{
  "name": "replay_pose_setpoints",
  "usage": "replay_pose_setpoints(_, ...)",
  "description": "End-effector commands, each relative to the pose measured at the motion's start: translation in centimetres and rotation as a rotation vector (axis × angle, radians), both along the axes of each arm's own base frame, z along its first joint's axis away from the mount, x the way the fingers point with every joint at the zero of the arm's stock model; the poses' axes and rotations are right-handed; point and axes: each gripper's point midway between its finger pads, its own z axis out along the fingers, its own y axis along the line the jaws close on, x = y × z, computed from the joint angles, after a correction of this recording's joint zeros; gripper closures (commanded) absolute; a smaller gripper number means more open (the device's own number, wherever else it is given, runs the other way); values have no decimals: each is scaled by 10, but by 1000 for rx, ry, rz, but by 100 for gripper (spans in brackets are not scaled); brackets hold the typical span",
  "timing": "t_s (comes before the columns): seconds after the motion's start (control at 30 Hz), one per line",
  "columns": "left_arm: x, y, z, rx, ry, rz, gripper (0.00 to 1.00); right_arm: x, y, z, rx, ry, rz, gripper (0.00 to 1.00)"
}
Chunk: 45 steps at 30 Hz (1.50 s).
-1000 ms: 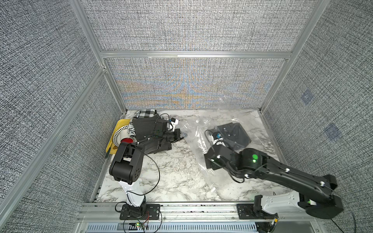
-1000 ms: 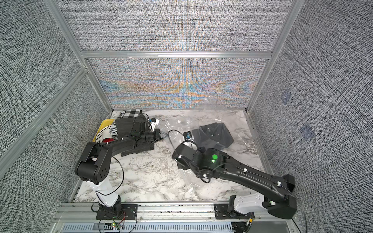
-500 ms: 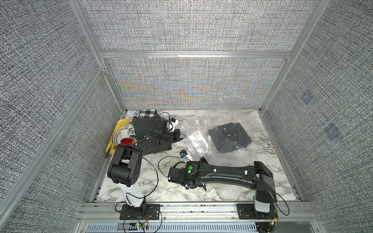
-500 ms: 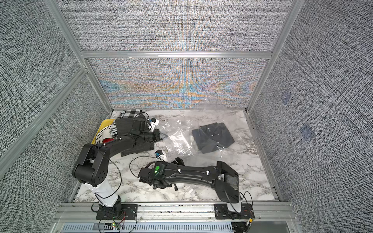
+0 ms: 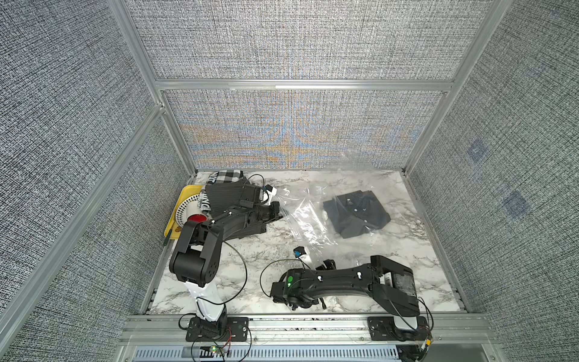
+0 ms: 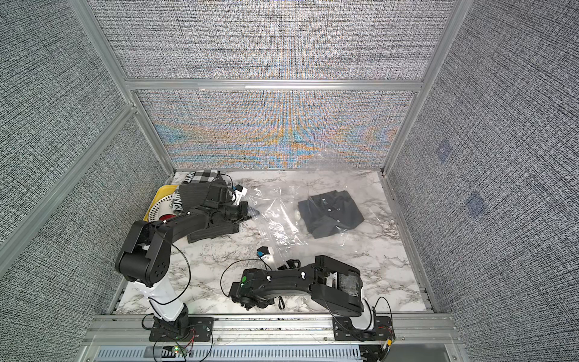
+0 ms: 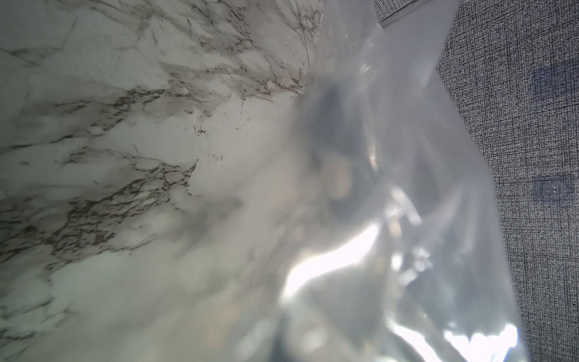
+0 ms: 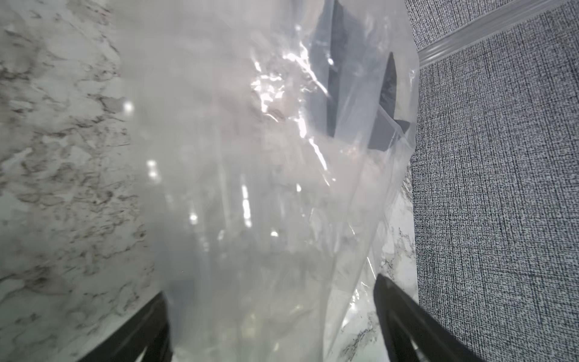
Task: Place the folded shirt into the vacuum bag
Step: Adjust the vacuum bag at the center of the board.
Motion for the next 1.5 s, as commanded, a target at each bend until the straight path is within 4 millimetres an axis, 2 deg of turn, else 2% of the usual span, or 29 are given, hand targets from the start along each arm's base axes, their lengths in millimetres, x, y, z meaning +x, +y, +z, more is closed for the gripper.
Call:
replay_pose_setpoints(0.0,2,0,-2,8,-6,-5,100,4,-7,8,33,-46,-33,8)
replay_pose_setpoints(0.1,2,0,-5,10,0,-4,100,8,-14,13,49,-55,-55,15)
replay_pose_setpoints(0.27,3,-1,-9,13,12,-3,100,21,-31,17,46,-71,-105,35)
replay_pose_setpoints(0.33,4,-1,-11,14,17,-2,100,29,-32,20,40,-83,-111,45)
replay_pose_setpoints(0.43,6,-1,-13,17,25,1,100,43,-21,28,28,-107,-95,71)
replay_pose_setpoints(0.53,10,-1,-16,33,27,6,100,57,-14,51,71,-146,-93,90)
replay_pose_setpoints(0.6,14,-2,-15,41,24,3,100,66,-19,73,115,-184,-105,100)
replay_pose_setpoints(0.87,44,-4,-6,121,-17,-16,99,92,-66,151,223,-306,-173,100)
replay_pose_setpoints(0.9,46,-2,-6,135,-19,-10,95,93,-72,161,238,-323,-177,100)
replay_pose_setpoints(1.0,49,3,0,152,-40,14,60,94,-84,181,290,-359,-199,100)
replay_pose_setpoints(1.03,48,3,3,153,-44,19,50,94,-86,183,304,-365,-203,100)
replay_pose_setpoints(1.1,45,4,12,143,-49,21,38,96,-84,179,318,-353,-191,100)
replay_pose_setpoints(1.3,28,25,27,211,-55,99,15,110,-72,149,390,-316,-187,100)
replay_pose_setpoints(1.47,7,30,16,182,-23,118,12,129,-53,140,531,-288,-140,100)
